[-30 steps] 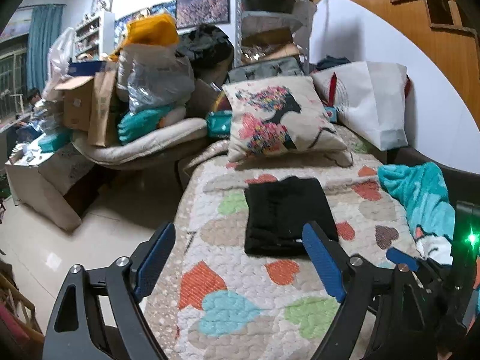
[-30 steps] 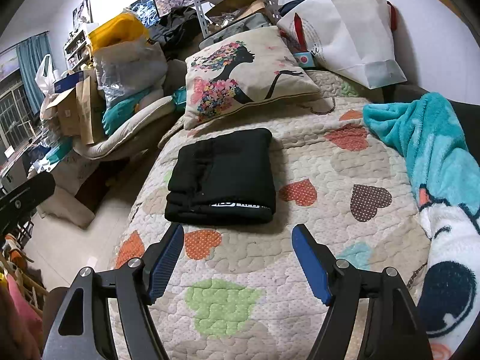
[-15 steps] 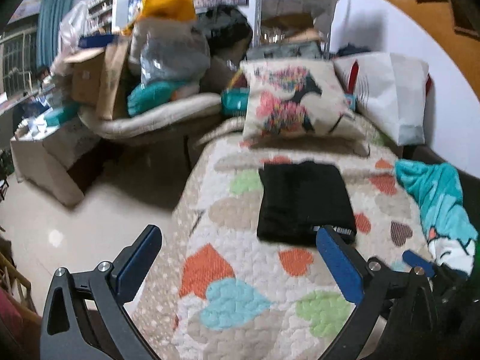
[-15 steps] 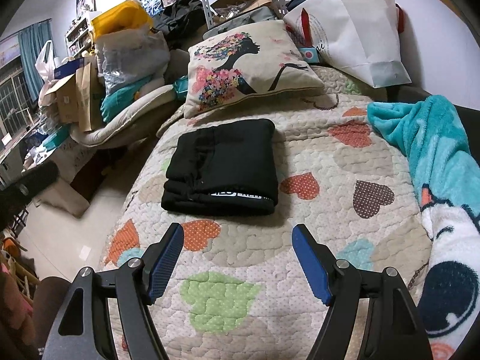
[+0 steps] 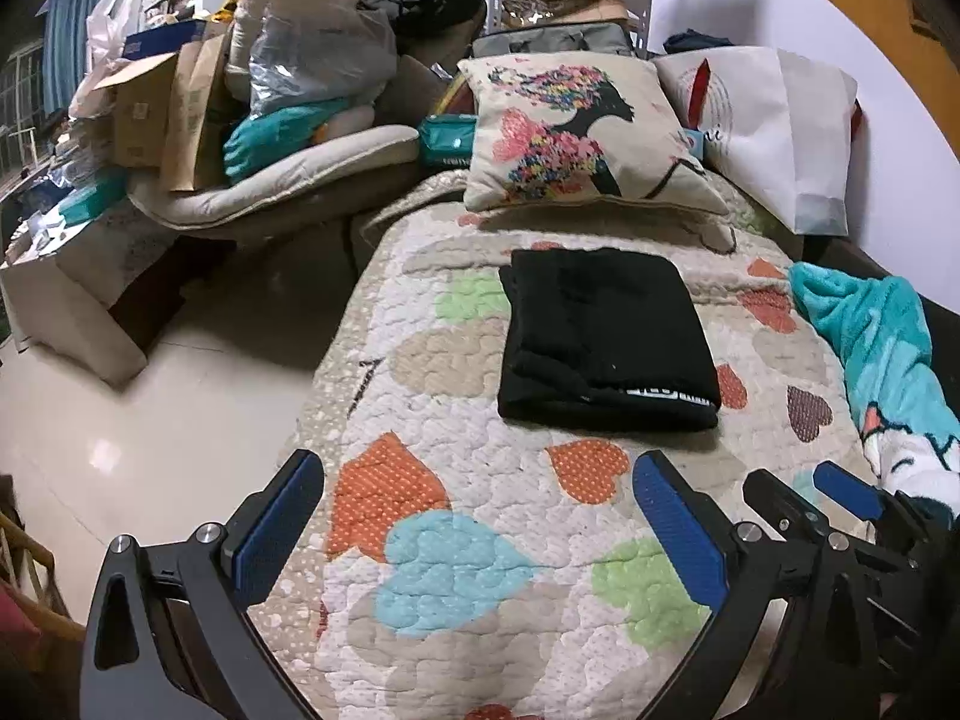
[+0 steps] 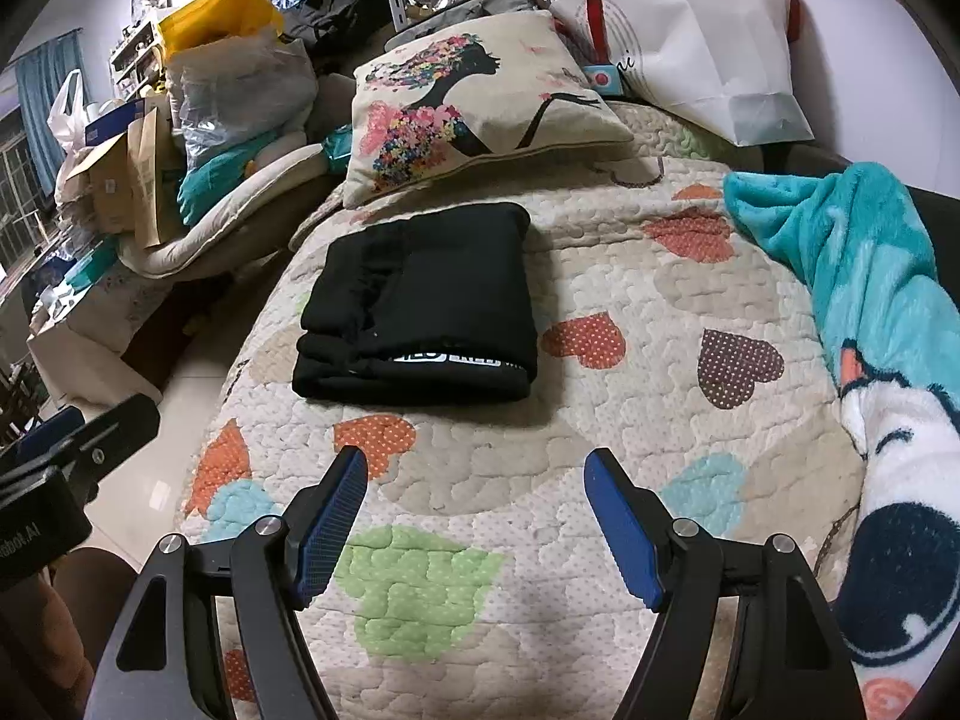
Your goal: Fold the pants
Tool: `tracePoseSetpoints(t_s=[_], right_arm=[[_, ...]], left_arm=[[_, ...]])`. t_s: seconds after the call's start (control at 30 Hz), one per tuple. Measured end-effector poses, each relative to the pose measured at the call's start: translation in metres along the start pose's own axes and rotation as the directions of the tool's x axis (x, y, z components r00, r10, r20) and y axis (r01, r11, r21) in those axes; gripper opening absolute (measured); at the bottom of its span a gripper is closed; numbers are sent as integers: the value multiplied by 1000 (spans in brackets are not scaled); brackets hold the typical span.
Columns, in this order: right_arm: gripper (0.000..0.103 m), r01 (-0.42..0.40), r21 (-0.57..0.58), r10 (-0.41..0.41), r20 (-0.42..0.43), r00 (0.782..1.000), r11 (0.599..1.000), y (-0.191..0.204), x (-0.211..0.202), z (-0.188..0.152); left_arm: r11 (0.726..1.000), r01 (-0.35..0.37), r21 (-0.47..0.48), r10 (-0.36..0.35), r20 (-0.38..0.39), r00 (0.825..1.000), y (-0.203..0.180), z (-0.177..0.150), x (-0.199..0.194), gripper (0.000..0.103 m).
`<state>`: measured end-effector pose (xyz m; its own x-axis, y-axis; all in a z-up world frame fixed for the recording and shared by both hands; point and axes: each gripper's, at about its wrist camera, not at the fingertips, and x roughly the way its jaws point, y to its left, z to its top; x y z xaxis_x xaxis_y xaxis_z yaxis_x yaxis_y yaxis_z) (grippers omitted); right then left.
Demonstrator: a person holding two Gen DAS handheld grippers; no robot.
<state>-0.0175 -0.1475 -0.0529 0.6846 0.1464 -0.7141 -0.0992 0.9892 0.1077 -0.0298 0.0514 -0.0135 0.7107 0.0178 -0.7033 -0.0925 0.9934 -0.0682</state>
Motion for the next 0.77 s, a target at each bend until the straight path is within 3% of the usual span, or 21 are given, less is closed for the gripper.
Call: tracePoseSetpoints(t_s=[0.77], right_arm=[[80,40,5,-40,-59,997,999,-5,20,-5]], left_arm=[[1000,22,9,-21,-125,992,-6,-8,49,103]])
